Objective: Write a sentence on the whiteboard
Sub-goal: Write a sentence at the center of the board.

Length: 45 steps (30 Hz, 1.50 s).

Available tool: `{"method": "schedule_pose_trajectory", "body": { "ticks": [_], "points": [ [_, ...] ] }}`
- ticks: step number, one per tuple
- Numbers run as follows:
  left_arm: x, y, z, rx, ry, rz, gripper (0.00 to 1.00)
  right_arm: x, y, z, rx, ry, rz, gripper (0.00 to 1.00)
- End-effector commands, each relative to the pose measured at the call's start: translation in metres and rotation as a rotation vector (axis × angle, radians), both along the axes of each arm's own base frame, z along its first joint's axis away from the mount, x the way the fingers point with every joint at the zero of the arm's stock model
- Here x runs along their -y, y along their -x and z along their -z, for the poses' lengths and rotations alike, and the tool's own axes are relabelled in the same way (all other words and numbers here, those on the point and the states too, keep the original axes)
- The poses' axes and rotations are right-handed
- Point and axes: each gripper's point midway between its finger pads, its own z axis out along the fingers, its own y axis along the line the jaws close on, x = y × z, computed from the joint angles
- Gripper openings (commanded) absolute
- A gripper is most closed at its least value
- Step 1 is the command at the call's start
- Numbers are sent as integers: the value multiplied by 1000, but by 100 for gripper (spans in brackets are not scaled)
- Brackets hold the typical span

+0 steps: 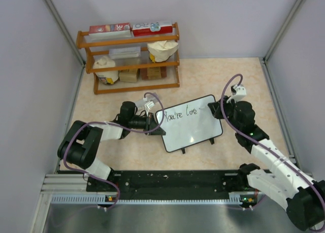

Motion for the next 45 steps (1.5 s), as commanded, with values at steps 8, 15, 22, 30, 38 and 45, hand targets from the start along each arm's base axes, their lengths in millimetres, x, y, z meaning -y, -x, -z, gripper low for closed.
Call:
{"method": "schedule_pose_trajectory", "body": {
  "ticks": [8, 15, 22, 30, 38, 45],
  "points": [
    [0, 5, 3, 19, -5, 21, 0, -5, -8, -17, 47, -39, -22, 0],
    [0, 5, 3, 19, -5, 21, 0, -8, -4, -8, 21, -30, -48, 0],
    [0, 5, 4, 18, -6, 20, 0, -7, 3, 4, -8, -12, -61, 0],
    [0, 5, 3, 21, -4, 21, 0, -3, 7, 9, -20, 3, -54, 0],
    [0, 5, 3, 21, -5, 22, 0, 3, 6, 8, -15, 12, -25, 0],
    [0, 5, 3, 19, -5, 21, 0, 5, 2, 2, -7, 10, -3, 0]
  ]
}}
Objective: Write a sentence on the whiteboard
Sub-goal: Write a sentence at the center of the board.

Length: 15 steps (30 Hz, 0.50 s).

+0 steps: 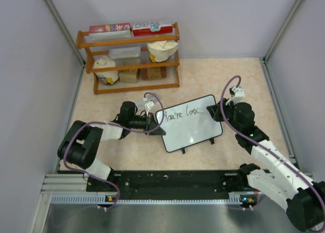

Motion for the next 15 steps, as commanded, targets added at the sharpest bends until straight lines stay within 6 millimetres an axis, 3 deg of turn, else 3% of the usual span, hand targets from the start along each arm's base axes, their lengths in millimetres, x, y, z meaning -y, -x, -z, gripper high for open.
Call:
{"method": "schedule_pose_trajectory", "body": {
  "ticks": [1, 15],
  "points": [
    [0, 5, 3, 22, -5, 22, 0, 10, -7, -12, 36, 14, 47, 0],
    [0, 5, 3, 22, -5, 22, 0, 12, -11, -47, 125, -36, 52, 0]
  ]
}}
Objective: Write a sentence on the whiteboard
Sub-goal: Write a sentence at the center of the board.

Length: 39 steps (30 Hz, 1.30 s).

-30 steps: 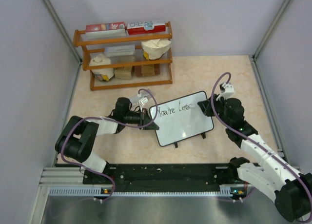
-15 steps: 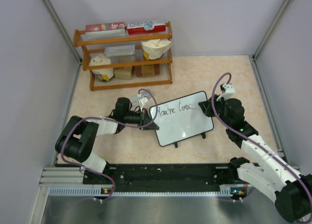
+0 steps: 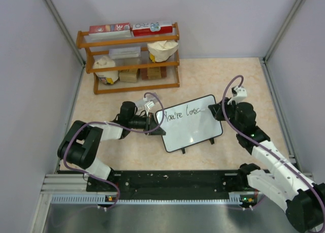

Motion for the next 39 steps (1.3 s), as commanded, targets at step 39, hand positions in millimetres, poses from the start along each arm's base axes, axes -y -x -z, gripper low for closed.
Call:
{"method": "schedule_pose_trajectory", "body": {
  "ticks": [39],
  "points": [
    [-1, 6, 3, 23, -5, 19, 0, 0, -27, -22, 38, -21, 36, 0]
  ]
}}
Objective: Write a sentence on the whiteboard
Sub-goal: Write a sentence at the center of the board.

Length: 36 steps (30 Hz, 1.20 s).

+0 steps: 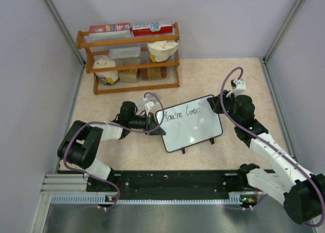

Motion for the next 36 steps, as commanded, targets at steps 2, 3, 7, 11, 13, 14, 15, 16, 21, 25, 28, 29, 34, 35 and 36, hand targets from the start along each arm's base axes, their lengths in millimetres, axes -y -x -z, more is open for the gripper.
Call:
{"method": "schedule_pose_trajectory", "body": {
  "ticks": [2, 3, 7, 11, 13, 14, 15, 16, 21, 25, 28, 29, 34, 35, 36],
  "points": [
    [-1, 6, 2, 24, -4, 20, 0, 6, 0, 13, -19, -1, 17, 0],
    [-1, 6, 2, 22, -4, 20, 0, 7, 0, 14, -21, -1, 19, 0],
    [0, 6, 3, 23, -5, 20, 0, 7, 4, 23, -42, 4, 15, 0],
    [-1, 6, 2, 24, -5, 17, 0, 7, 8, 31, -58, 9, 4, 0],
    [-1, 5, 2, 28, -5, 16, 0, 7, 11, 34, -66, 9, 0, 0],
    [-1, 6, 3, 22, -7, 16, 0, 8, 12, 35, -67, 8, 0, 0],
    [-1, 5, 2, 24, -5, 17, 0, 7, 13, 35, -67, 8, -3, 0],
    [0, 6, 3, 21, -6, 20, 0, 7, 14, 38, -72, 10, -6, 0],
    [-1, 5, 3, 23, -7, 16, 0, 7, 18, 40, -84, 14, -14, 0],
    [-1, 5, 3, 26, -6, 17, 0, 7, 20, 41, -85, 16, -20, 0],
    [-1, 5, 2, 28, -6, 17, 0, 8, 21, 42, -88, 15, -18, 0],
    [0, 5, 3, 26, -6, 18, 0, 8, 22, 43, -90, 16, -20, 0],
    [-1, 6, 3, 25, -7, 17, 0, 9, 25, 46, -96, 21, -22, 0],
    [-1, 6, 3, 24, -6, 18, 0, 9, 26, 47, -97, 22, -21, 0],
    [0, 5, 2, 28, -6, 18, 0, 10, 26, 46, -97, 23, -18, 0]
  ]
}}
